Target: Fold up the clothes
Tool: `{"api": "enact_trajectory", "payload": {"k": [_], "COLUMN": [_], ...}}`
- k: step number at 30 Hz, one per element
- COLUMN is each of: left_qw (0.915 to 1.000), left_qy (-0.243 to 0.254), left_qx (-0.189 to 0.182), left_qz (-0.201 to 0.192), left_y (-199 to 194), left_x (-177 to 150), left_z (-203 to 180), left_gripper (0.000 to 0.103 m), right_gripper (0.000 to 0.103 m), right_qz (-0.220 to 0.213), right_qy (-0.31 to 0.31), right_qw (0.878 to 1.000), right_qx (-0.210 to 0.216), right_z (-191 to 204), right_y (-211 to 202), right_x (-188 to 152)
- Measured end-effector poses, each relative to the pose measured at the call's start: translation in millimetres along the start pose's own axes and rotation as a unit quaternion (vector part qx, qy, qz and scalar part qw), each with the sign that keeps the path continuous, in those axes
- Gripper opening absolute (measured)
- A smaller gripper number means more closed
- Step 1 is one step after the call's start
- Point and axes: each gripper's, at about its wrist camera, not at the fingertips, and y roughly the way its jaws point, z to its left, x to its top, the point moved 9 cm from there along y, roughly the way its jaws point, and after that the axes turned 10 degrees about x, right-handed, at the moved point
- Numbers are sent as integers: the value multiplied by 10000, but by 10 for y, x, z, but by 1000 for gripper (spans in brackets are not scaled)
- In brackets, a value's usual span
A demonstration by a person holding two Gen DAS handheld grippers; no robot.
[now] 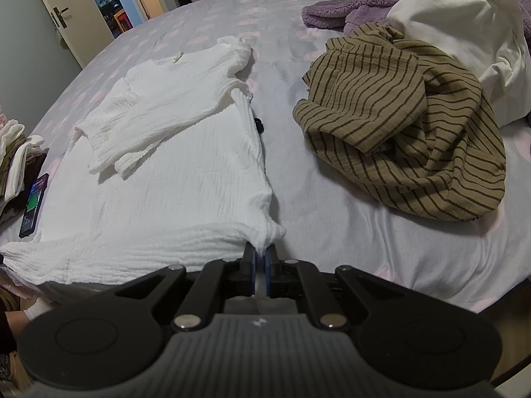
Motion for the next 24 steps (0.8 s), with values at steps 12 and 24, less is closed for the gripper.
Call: {"api": "enact_trajectory", "payload": {"k": [12, 24], "left_qw": [9977, 9867], "left_qy": [267, 783], "left_qx": [31, 471], "left_qz": [628, 1343], "left_y": [133, 233], "left_x": [-234, -493], "left_z": [-67, -63], "left_gripper": [7, 23], "right_gripper": [7, 22], "right_qz": [956, 795], "right_qy": [-3, 8], "right_qw": [9954, 9961], "right_qx": [-115, -382], "right_z": [-20, -132], "right_y": [220, 140], "right_x": [-316, -225]}}
